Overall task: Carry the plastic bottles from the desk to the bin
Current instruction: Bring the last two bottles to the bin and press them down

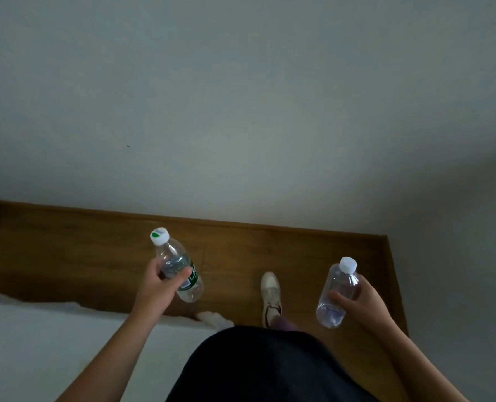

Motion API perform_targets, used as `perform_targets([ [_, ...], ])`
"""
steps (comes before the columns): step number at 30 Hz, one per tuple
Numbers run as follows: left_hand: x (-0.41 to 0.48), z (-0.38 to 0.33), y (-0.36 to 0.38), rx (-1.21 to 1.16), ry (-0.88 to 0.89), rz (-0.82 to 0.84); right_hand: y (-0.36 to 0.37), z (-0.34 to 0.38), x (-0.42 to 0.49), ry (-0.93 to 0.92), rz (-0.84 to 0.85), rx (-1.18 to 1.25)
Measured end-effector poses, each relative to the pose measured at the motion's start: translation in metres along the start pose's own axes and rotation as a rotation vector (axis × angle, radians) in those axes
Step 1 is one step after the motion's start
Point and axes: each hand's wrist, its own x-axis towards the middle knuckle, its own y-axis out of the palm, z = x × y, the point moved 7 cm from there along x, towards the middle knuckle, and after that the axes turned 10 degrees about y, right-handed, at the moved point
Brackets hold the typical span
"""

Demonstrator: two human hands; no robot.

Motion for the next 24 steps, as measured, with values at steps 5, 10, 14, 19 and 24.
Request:
perform_targets([
  [5,0.063,-0.022,-0.011,-0.033,-0.055,-0.083,0.006,0.096,0.095,-0.108,0.064,-0.078],
  [10,0.083,-0.009,-0.043,-0.101,-0.134,-0.244,0.04,0.223,0.171,-0.221,0.218,-0.14],
  [14,0.061,0.011,-0.069,-0.153,-0.267,-0.475,0.095,0.324,0.192,-0.329,0.396,-0.208],
  [19,0.015,0.054,-0.097,-0.221,-0.489,-0.741,0.196,0.425,0.183,-0.483,0.617,-0.351],
  [24,-0.017,0.096,-0.12,-0.33,-0.655,-0.92,0.294,0.497,0.154,-0.587,0.805,-0.466],
])
